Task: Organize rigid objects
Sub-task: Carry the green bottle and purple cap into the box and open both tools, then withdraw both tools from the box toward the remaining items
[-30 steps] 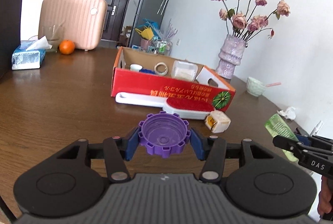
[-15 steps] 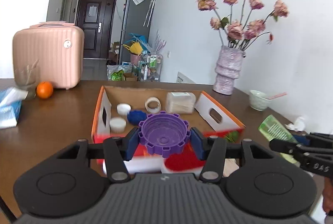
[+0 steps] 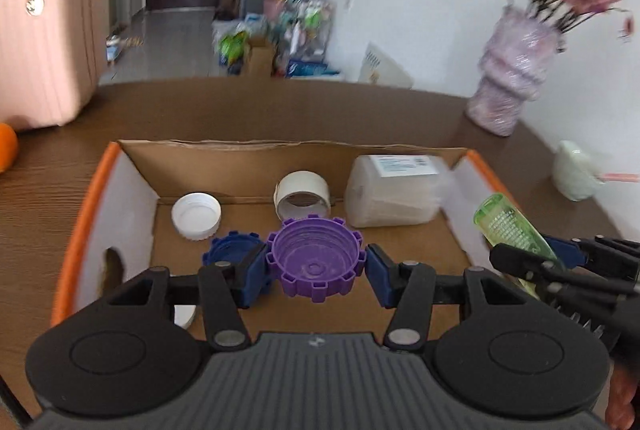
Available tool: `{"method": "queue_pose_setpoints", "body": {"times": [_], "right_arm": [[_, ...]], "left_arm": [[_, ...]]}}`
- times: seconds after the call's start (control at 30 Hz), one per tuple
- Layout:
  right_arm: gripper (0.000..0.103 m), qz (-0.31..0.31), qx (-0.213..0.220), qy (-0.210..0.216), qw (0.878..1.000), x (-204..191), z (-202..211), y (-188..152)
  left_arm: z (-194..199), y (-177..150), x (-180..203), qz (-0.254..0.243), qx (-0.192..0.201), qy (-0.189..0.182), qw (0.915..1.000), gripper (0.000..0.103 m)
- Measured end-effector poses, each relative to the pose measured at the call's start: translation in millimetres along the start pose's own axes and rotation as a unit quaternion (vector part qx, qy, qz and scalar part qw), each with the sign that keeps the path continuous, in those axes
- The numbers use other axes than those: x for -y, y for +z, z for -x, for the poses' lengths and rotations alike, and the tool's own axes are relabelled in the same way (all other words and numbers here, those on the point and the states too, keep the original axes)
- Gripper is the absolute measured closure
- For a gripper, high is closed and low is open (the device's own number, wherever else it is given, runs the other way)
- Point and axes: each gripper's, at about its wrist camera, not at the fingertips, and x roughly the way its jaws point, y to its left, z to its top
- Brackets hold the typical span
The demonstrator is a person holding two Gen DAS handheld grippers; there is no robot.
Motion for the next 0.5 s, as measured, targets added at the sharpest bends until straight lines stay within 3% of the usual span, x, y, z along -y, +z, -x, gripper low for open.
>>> {"method": "queue_pose_setpoints", "body": {"times": [0.13, 0.23, 0.5], "right_arm": [[0.072, 0.069, -0.028, -0.058, 0.996, -18.1, -38.7, 1.9], [0.076, 0.102, -0.028, -0.082, 0.991, -27.2, -48.2, 0.9], [0.073, 0.073, -0.015, -0.042, 0.996, -15.6, -9.5, 18.0]], "left_arm": [[-24.7, 5.4, 1.8, 0.007, -0.034, -0.012, 0.9993, 0.048], [-18.2, 3.3, 3.5, 0.002, -0.02, -0.018, 0.9996, 0.042], [29.2, -2.2, 7.7, -0.037, 0.001, 0.011, 0.9993, 0.039]]}}
